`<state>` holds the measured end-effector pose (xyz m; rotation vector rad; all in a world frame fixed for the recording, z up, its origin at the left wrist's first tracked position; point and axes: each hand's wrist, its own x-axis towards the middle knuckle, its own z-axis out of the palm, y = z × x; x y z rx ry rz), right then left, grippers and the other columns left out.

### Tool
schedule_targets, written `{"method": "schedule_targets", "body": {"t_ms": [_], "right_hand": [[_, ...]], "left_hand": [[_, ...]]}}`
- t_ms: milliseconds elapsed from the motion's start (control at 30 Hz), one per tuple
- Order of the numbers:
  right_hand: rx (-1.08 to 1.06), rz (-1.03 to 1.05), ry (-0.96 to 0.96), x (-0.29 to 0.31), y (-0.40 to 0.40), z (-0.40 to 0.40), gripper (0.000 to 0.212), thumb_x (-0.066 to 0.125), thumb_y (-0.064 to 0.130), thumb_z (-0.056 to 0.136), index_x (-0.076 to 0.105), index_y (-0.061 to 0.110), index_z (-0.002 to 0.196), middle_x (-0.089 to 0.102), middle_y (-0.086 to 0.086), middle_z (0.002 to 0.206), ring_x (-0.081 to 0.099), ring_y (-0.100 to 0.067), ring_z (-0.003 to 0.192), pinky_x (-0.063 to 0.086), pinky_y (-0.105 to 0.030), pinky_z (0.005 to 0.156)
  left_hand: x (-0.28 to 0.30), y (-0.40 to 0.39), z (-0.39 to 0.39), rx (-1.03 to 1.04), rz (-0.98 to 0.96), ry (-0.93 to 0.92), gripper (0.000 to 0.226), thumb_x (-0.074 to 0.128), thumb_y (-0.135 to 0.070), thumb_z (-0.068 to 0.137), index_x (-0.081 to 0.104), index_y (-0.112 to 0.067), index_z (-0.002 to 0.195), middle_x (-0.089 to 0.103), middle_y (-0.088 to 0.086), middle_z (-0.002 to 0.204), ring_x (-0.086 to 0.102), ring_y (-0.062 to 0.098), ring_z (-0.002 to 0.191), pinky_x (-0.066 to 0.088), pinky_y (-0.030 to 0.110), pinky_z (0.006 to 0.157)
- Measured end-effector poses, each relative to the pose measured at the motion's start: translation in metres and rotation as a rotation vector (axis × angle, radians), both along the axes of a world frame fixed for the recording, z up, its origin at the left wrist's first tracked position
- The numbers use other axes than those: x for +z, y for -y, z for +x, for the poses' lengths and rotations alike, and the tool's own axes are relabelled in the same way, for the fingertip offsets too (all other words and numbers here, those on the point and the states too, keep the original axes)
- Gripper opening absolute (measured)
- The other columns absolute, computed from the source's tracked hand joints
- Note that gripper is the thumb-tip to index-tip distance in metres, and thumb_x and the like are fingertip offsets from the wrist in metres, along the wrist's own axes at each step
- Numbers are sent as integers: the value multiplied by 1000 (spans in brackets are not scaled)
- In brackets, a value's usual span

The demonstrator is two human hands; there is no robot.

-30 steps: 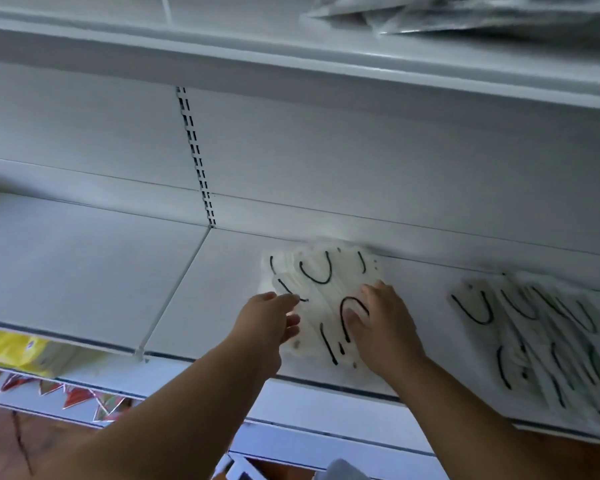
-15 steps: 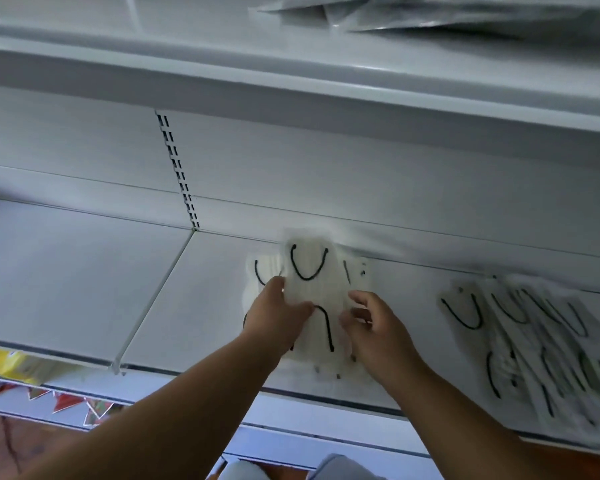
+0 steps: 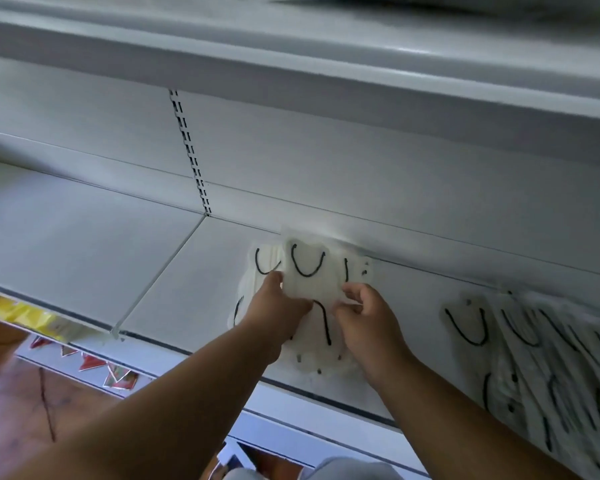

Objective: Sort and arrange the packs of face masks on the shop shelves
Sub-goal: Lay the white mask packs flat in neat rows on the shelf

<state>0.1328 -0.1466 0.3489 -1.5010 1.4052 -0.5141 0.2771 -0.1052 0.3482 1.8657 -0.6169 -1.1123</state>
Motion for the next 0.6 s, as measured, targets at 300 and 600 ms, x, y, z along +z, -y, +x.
{"method": "schedule_targets", "body": {"t_ms": [300, 600], "right_hand": [[-229, 282, 315, 6, 11, 3, 43, 79, 28, 69, 68, 11, 107, 74, -15, 99, 71, -35, 91, 57, -56, 87], [-154, 236, 642, 29, -20, 48, 24, 69, 0, 86, 63, -2, 109, 71, -24, 105, 69, -41, 100, 55, -55, 90]], "left_hand": [[-4, -12, 1, -34, -136, -268, 48, 78, -4, 82, 59, -20, 123, 76, 8, 100, 75, 27, 89, 62, 51, 80], [13, -34, 56, -82, -284, -242, 20, 72, -23, 87, 66, -20, 106, 76, 5, 94, 74, 26, 91, 61, 43, 78]]}}
